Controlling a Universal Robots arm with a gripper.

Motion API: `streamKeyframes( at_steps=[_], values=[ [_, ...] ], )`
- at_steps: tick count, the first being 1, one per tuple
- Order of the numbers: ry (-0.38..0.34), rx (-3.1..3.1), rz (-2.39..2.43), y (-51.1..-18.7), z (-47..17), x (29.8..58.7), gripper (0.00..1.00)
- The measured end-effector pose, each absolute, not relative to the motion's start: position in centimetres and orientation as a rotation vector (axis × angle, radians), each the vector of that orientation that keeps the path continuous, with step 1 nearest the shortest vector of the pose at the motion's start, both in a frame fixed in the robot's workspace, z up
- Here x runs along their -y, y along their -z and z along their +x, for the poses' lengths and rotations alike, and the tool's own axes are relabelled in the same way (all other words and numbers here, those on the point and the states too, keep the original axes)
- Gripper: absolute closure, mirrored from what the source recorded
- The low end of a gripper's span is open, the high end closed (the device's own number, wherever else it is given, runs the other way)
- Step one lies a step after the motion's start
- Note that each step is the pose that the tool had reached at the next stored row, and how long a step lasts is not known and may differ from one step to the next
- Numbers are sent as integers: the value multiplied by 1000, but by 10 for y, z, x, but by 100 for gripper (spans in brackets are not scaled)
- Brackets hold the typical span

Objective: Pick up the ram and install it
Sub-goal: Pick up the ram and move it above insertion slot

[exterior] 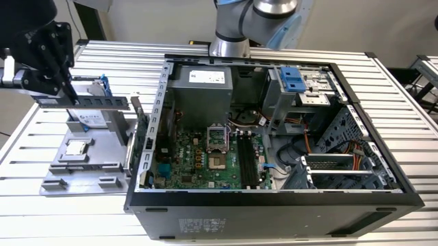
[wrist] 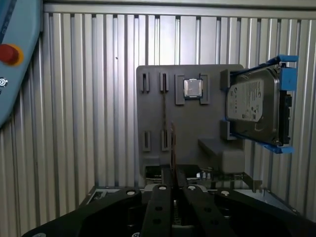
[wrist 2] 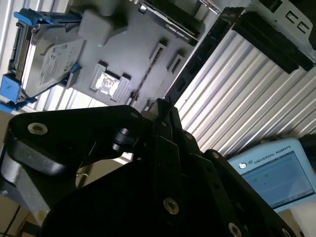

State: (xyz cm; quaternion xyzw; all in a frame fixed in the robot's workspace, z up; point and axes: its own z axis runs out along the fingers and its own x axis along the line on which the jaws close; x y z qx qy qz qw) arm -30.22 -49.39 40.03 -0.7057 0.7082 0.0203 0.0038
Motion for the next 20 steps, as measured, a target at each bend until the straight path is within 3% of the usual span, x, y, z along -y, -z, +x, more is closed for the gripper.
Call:
streamKeyframes(
  at_steps=[20],
  values=[
    [-88, -2230, -2222, -400, -267, 494, 100]
  ],
)
